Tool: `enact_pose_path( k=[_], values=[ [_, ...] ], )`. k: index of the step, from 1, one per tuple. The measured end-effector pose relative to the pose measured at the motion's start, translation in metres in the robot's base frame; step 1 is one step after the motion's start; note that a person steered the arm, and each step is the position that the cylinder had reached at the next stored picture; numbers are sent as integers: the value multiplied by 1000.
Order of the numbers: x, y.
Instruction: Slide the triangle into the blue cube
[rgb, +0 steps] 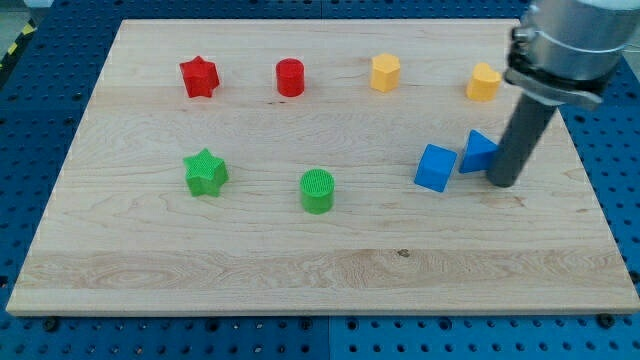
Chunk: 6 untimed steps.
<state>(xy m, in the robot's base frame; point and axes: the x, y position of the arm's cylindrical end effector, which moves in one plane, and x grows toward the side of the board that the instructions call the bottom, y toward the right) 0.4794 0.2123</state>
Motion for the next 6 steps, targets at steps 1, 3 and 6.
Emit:
enact_pose_path(
  k=[1, 3, 6],
  values=[
    [-28, 25],
    [-44, -27],
    [-68, -73]
  ],
)
